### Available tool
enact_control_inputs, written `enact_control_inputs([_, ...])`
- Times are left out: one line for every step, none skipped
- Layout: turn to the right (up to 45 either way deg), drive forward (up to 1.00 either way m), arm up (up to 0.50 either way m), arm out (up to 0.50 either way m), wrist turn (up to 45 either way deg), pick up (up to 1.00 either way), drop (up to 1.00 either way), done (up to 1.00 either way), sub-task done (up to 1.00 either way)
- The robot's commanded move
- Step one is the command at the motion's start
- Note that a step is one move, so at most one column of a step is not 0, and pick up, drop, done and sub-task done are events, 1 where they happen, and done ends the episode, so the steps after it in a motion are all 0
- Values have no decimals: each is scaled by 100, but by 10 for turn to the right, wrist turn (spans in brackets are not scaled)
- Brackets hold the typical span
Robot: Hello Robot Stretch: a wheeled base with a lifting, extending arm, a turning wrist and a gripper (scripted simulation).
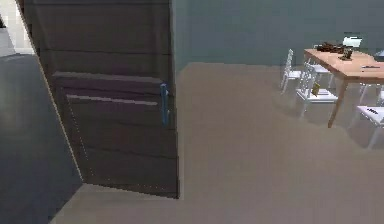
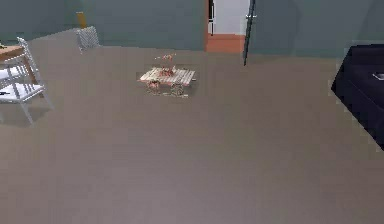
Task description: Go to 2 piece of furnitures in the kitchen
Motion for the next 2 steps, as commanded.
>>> enact_control_inputs([-120,0,0,0,0,0,0,0,0])
enact_control_inputs([0,5,0,0,0,0,0,0,0])
